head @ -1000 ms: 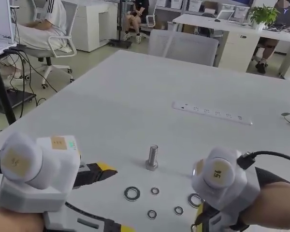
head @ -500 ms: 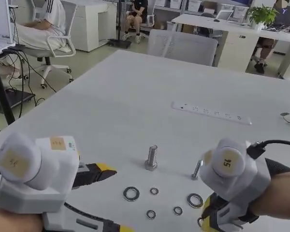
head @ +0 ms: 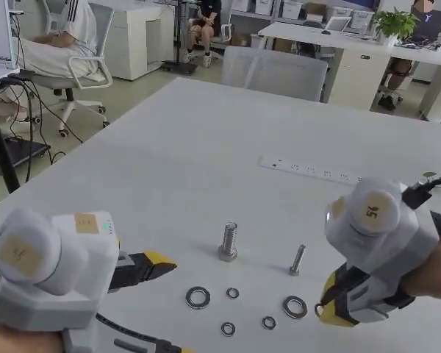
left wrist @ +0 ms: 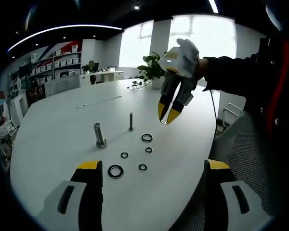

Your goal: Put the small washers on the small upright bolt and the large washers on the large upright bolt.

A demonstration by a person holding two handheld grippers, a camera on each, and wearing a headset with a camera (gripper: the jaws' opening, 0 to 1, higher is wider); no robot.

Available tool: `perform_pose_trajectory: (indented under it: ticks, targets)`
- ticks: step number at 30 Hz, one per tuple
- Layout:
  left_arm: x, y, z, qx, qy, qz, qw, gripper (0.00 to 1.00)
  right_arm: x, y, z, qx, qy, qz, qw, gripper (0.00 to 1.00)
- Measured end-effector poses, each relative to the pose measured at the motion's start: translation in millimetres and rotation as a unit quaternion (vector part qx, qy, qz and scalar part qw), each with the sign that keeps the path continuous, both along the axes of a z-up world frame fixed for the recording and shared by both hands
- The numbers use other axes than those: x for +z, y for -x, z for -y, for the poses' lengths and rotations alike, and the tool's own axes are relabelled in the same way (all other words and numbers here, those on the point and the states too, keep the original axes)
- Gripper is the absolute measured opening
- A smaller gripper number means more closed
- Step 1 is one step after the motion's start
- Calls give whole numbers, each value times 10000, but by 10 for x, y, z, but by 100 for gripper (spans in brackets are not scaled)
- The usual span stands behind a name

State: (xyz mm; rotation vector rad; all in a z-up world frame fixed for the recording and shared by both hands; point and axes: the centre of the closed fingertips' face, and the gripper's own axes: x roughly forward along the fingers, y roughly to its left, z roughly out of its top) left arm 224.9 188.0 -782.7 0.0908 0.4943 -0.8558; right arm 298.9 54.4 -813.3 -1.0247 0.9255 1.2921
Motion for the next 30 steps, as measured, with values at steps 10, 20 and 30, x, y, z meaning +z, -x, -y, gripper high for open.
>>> perform_pose_trajectory:
  ticks: [10,20,30]
  targets:
    - [9,-8,-4,27,25,1,10000,87,235,-267,-40,-32,-61,242,9997,13]
    - [47,-27,-6,70,70,48,9999,86,374,-449,-95,-33,-74,388,9992,13]
    - [87,-35,0,101,102,93,9999,86,424,-581,-147,23,-29,436,9990,13]
